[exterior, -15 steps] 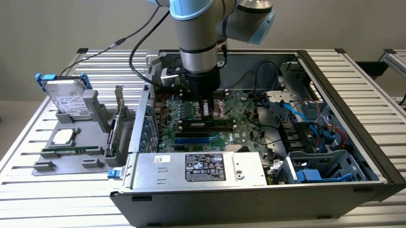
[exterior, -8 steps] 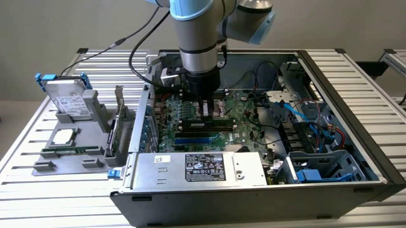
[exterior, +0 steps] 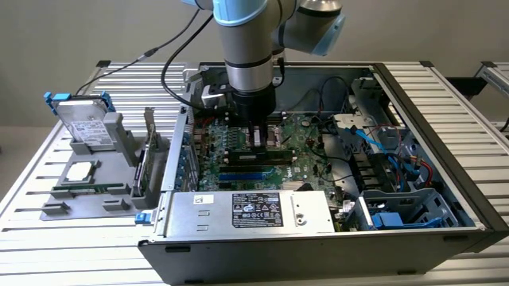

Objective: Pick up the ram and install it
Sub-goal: 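Insert the ram into the slot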

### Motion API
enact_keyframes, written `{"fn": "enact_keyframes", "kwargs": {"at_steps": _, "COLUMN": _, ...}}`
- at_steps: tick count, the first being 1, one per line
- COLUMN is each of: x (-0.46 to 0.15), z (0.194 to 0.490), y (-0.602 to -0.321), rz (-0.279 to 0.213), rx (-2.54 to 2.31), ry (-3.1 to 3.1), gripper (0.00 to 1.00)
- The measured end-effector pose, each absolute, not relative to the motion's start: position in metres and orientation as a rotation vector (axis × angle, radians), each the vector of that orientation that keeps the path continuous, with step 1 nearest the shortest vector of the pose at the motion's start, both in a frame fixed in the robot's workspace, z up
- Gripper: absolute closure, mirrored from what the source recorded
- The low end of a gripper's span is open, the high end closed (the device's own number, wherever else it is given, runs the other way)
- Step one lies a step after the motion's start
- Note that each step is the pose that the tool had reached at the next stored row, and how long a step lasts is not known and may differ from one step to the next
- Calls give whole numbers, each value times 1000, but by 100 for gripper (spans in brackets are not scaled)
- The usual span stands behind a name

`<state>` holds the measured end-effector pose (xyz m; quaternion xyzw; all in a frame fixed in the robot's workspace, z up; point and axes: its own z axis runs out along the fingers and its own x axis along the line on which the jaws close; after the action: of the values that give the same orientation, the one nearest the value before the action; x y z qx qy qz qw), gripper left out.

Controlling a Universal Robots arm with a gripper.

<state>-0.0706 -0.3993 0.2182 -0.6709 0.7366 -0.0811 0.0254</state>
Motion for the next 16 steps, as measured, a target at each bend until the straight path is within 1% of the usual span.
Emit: {"fn": "enact_keyframes", "kwargs": {"at_steps": 16, "x": -71, "z": 218, "y": -397, "rz": -246, "rx": -2069, "ry": 2288, "gripper": 85}}
